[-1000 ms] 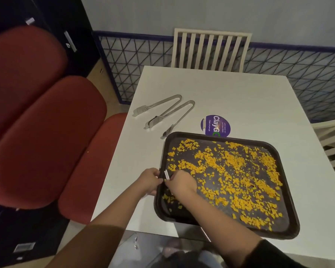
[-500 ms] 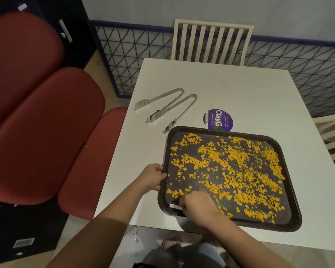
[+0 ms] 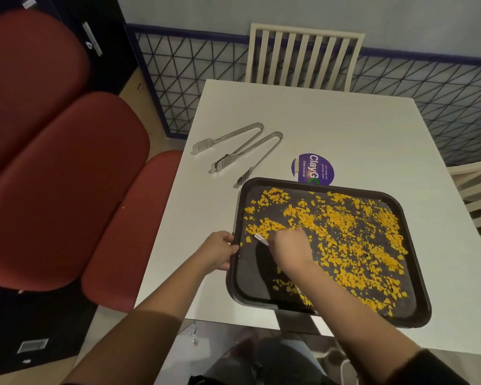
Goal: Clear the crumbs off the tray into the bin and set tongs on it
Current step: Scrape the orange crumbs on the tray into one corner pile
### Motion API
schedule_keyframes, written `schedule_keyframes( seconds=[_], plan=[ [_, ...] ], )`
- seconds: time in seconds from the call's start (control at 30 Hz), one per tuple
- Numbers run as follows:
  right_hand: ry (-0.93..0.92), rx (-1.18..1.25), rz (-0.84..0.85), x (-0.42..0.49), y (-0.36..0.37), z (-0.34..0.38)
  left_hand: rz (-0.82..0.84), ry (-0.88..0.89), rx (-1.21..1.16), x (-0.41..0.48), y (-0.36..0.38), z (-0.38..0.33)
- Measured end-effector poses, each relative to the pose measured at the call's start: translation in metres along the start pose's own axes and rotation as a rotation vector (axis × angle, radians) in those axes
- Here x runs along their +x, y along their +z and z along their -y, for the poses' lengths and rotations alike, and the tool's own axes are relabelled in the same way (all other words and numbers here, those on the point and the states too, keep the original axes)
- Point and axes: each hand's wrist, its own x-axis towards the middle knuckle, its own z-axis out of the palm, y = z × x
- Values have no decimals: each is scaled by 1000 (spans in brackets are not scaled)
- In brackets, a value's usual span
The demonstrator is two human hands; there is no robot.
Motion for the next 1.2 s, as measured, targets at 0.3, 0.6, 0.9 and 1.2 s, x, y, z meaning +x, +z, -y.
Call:
schedule_keyframes(
  seconds=[0.3,0.6,0.9,1.2],
  plan=[
    [-73,41,77,-9,12,33,13,-113,233,3,-2,-32],
    [57,51,-18,42,-6,10,15,-355,248,12,5,-33],
    [184,145,-27,35,-10,-35,18,-244,437,15,2,-37],
    [-80,184,31,1,20,8,-101,6,293,31,-2,-61]
  ],
)
